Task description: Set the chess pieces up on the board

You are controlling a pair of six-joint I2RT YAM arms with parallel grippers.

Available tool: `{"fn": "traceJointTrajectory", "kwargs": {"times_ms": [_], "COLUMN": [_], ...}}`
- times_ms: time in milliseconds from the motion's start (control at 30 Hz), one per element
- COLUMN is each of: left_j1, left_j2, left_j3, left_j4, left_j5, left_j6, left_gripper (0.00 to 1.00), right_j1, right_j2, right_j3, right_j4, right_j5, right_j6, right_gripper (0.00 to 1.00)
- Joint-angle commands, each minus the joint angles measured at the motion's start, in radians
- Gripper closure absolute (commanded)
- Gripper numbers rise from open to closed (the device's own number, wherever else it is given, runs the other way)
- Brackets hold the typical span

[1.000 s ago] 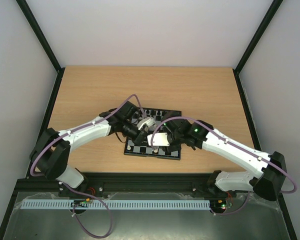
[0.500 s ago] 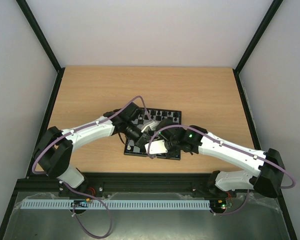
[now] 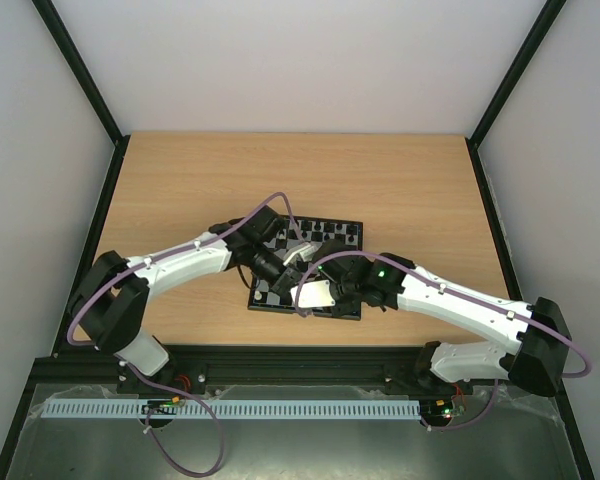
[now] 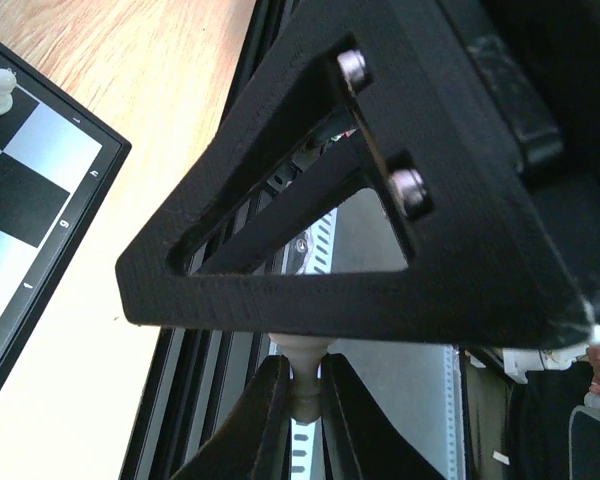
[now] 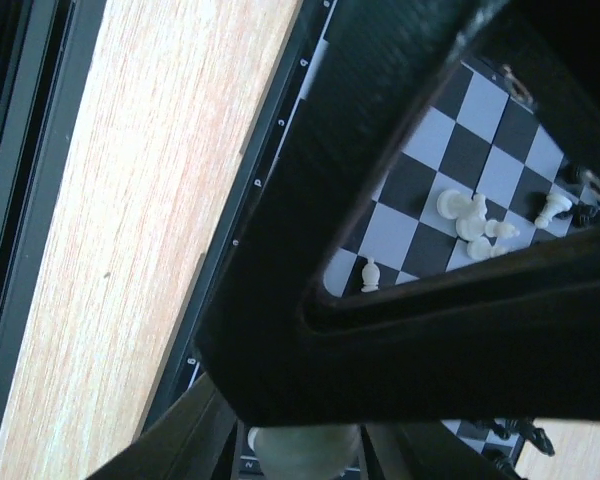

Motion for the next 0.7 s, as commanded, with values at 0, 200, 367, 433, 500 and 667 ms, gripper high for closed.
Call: {"fn": "traceJointTrajectory", "kwargs": {"times_ms": [0, 200, 367, 433, 500, 667], "left_j1": [0.003, 0.004, 0.011, 0.016, 0.022, 0.050], "left_j2": [0.021, 0.032, 0.027, 0.025, 0.021, -0.028], "left_j3": [0.032, 0.045, 0.042, 0.038, 0.032, -0.003], "left_j4": [-0.002, 0.001, 0.039, 0.047, 0.054, 0.062], "left_j5": [0.036, 0.041, 0.042, 0.042, 0.042, -0.014], "left_j6": [0.008, 0.008, -0.023, -0.028, -0.033, -0.039], "left_gripper": [0.94, 0.95, 0.96, 0.96, 0.95, 0.69], "right_j1": [0.009, 0.010, 0.010, 0.009, 0.010, 0.004], "right_j2": [-0.013, -0.003, -0.001, -0.001, -0.003, -0.021], "right_j3": [-0.011, 0.019, 0.015, 0.011, 0.003, -0.043], "right_j4": [-0.011, -0.020, -0.023, -0.021, -0.016, 0.036], "right_j5": [0.001, -0.022, -0.035, -0.032, -0.027, -0.007], "right_j6": [0.024, 0.027, 0.032, 0.038, 0.049, 0.140], "right_gripper": [0.68, 0.74, 0.84, 0.87, 0.89, 0.91]}}
